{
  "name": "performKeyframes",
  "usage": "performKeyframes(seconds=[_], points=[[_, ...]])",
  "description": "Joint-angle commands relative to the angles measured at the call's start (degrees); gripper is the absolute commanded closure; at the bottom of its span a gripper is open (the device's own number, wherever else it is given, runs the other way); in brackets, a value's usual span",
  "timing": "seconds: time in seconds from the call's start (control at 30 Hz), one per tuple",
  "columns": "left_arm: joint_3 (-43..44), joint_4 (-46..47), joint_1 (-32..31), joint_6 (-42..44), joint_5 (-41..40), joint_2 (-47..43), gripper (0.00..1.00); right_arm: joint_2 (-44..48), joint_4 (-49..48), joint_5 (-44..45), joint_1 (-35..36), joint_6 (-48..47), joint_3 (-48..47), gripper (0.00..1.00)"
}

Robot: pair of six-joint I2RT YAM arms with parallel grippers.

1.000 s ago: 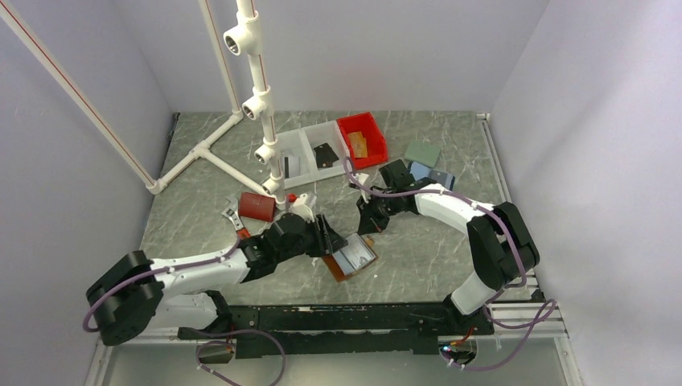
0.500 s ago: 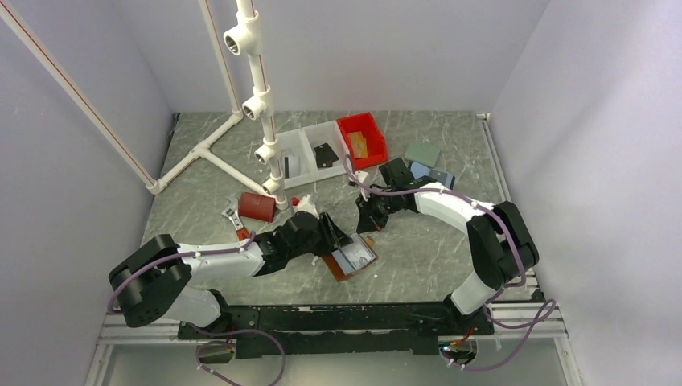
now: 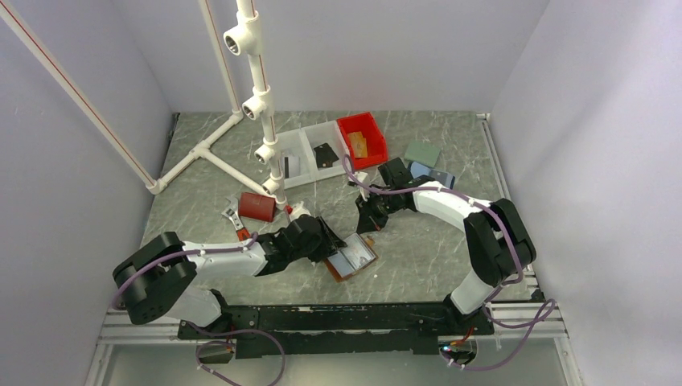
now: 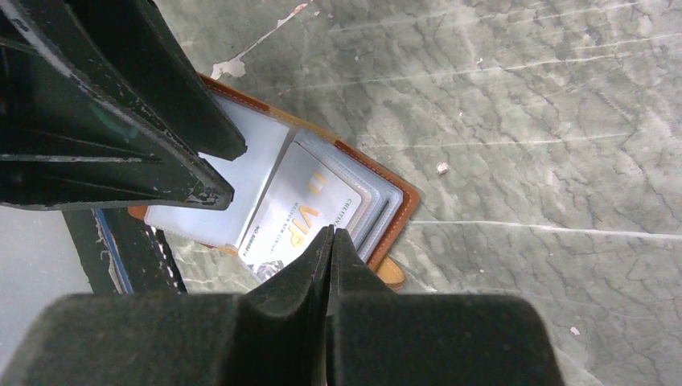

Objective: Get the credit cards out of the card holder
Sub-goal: Remove the credit card from the card holder.

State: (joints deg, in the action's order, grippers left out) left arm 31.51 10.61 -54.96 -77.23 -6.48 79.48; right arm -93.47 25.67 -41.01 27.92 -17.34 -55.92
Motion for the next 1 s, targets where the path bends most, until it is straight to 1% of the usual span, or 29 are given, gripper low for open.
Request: performKeyframes(seconds=[0.0, 0.17, 0.4, 0.53, 0.7, 0.83, 0.97], points=[[0.77, -2.06, -0.24, -0.73, -0.64, 0.51, 0.53, -0.02, 0.17, -1.72, -0.11, -0.30, -2.17, 1.00], [-0.54, -1.61, -0.24, -0.74, -0.47, 0.32, 0.53, -0.47, 0.56, -2.41, -0.08, -0.35, -2.26, 1.00], [-4.07, 5.98, -0.29, 3.71, 1.10, -0.56, 0.53, -3.11, 3.57, -4.04, 0.32, -1.10, -4.05, 1.00], [-5.93, 9.07, -0.25, 4.77, 0.92, -1.16, 0.53, -5.09, 5.42, -4.34, 0.96, -1.38, -5.41, 1.00], [-7.12, 12.23, -0.24, 6.06, 1.54, -1.26, 0.53, -5.03, 5.27, -4.27, 1.18, -1.10, -5.43, 1.00], [-6.78, 13.01, -0.28, 7.44, 1.93, -1.11, 0.54, -5.26, 5.65, -4.60, 1.25, -1.33, -5.58, 1.00], [-6.98, 14.84, -0.15, 8.38, 2.56, -0.84, 0.56, -6.06, 6.91, -5.07, 1.31, -2.14, -6.25, 0.98]])
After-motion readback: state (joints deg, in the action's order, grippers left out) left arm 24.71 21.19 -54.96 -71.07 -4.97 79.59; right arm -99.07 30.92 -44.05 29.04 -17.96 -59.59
